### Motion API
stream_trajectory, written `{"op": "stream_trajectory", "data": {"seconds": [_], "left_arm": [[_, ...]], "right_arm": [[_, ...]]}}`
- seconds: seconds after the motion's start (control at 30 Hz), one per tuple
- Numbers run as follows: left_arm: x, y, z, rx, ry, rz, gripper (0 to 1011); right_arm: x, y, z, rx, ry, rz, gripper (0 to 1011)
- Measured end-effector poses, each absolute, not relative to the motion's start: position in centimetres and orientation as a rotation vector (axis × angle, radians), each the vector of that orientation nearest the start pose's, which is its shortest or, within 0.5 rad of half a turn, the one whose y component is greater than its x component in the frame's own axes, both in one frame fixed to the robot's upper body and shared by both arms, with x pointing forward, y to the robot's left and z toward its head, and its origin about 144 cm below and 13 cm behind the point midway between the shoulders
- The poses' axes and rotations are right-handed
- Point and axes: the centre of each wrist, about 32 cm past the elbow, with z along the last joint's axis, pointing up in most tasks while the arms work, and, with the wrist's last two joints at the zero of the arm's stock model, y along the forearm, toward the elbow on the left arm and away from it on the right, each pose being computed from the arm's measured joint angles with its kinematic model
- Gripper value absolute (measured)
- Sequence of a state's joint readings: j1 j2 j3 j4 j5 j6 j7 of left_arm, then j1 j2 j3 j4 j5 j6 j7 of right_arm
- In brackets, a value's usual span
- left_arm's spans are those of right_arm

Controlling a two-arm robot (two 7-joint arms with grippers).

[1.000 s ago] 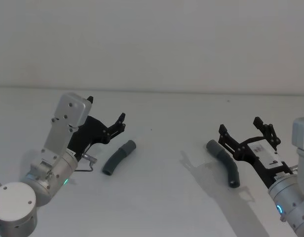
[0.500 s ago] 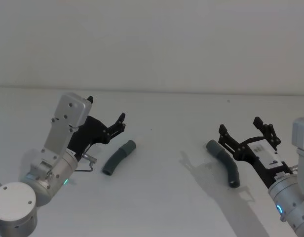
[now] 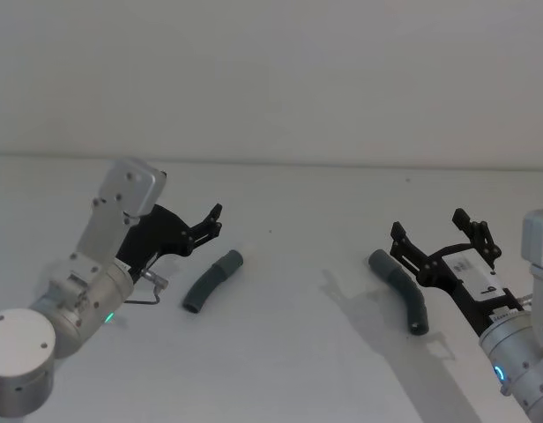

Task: Use both hands to pick up one end of the pipe from the table, align the ends, and insert them.

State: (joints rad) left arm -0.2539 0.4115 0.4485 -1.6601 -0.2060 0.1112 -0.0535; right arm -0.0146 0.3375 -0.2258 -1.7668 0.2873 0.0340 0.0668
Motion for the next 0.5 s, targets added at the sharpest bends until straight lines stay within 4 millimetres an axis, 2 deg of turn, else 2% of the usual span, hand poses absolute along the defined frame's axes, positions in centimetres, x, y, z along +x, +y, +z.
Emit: {"op": "stream_trajectory", "data": {"seconds": [0.5], "left_arm": [[50.1,21.8,124.5,0.255,-0.232,1.031,1002]], "right_arm": [[44.3,-23.7,118.9,0.026,-0.075,-1.23,1001]]}}
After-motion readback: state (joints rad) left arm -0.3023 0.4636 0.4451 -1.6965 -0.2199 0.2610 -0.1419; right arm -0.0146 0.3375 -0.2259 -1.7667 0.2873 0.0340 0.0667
